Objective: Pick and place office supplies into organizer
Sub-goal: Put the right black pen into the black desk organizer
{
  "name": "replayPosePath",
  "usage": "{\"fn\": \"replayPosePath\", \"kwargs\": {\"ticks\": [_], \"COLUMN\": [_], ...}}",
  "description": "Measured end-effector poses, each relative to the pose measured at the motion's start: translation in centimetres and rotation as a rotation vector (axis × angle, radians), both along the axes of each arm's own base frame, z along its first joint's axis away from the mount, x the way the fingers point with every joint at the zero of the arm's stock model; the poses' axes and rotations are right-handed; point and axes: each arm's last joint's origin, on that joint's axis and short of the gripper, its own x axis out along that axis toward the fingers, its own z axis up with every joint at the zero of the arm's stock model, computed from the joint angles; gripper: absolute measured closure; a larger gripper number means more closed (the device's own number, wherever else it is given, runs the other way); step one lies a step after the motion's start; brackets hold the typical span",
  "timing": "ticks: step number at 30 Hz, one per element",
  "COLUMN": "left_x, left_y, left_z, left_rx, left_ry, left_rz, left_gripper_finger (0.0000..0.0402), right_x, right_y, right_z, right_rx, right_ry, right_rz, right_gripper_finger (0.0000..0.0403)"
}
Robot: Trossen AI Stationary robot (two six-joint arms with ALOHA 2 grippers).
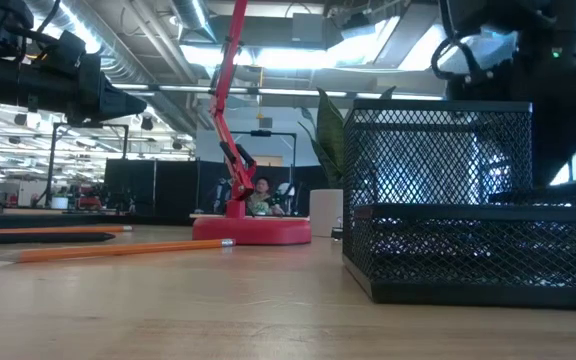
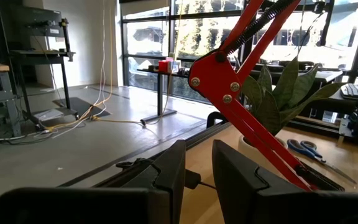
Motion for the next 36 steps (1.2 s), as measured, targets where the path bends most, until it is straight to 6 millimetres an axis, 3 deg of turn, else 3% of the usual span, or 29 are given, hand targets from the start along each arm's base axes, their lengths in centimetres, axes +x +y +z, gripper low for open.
{"fn": "replayPosePath", "kwargs": {"ticks": [8,18,26,36], "left_x": [0.0,0.0,0.0,0.0], "left_y": [0.0,0.0,0.0,0.0], "left_z": [0.0,0.0,0.0,0.0], "left_rx": [0.0,0.0,-0.001,-0.002], "left_ry": [0.0,0.0,0.0,0.0], "left_rz": [0.0,0.0,0.0,0.0], "left_gripper_finger": [0.0327,0.0327,0.0327,0.0327], "right_x": [0.9,1.7,1.6,0.6], "right_y": [0.5,0.8,0.8,0.5], "right_z": [-2.1,-2.9,-3.0,-5.1], "right_rx": [-0.011,0.016,0.017,0.053], "right_ry": [0.055,0.03,0.031,-0.004], "right_rz": [-0.052,-0.066,-0.065,-0.064], "right_gripper_finger": [0.0222,0.0222,0.0222,0.0222]}}
